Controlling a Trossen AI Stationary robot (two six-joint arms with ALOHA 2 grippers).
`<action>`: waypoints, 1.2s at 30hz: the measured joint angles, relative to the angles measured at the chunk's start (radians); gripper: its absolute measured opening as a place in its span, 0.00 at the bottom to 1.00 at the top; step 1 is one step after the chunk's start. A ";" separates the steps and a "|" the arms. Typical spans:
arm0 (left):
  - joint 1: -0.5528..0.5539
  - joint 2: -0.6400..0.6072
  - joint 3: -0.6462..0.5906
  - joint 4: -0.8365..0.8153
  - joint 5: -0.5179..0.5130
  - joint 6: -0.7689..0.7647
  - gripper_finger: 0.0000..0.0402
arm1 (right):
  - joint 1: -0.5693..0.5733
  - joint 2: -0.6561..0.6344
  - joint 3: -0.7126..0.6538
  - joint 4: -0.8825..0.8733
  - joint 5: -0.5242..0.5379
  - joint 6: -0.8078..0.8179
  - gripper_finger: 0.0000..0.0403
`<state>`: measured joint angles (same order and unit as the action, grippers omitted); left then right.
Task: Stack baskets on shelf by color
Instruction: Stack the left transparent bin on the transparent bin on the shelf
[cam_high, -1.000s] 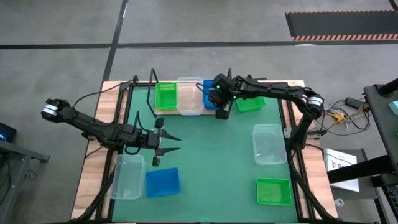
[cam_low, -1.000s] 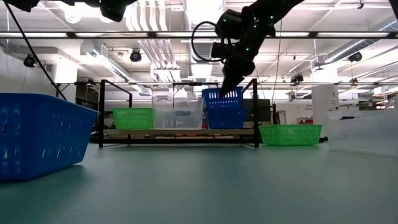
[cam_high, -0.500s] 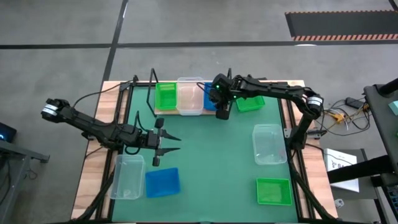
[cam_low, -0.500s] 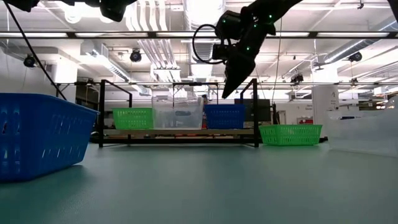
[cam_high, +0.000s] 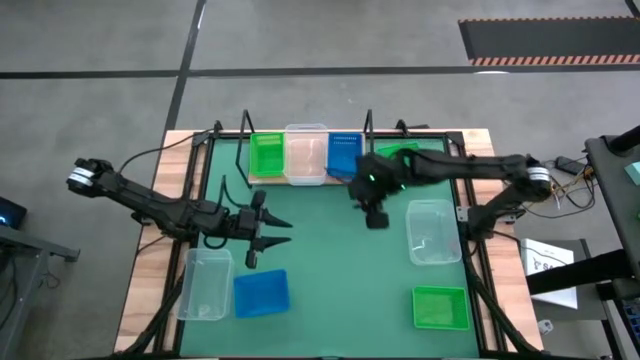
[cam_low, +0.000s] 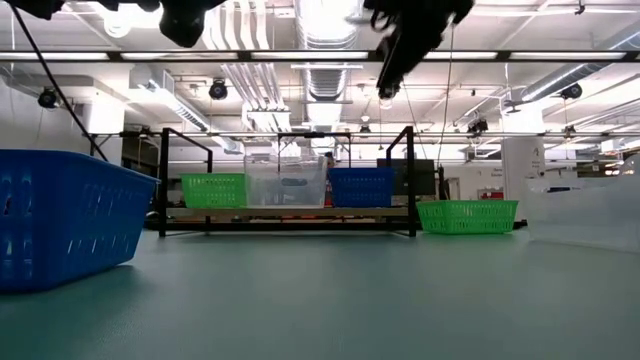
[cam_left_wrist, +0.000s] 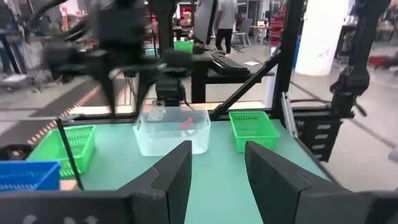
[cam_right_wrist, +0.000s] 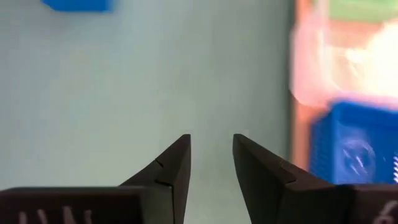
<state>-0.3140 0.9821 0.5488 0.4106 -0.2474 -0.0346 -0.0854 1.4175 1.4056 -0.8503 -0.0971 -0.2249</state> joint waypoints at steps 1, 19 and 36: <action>-0.003 0.004 0.000 0.004 0.000 -0.019 0.33 | 0.031 -0.021 -0.017 0.024 0.000 0.010 0.27; -0.107 0.231 0.099 0.053 0.000 -0.301 0.33 | 0.247 -0.267 -0.462 0.472 0.022 0.044 0.21; -0.141 0.320 0.162 0.042 0.002 -0.471 0.33 | 0.247 -0.270 -0.623 0.649 0.020 0.095 0.21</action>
<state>-0.4554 1.3018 0.7109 0.4528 -0.2458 -0.5053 0.1616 1.1473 0.7826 -0.2011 -0.0772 -0.1295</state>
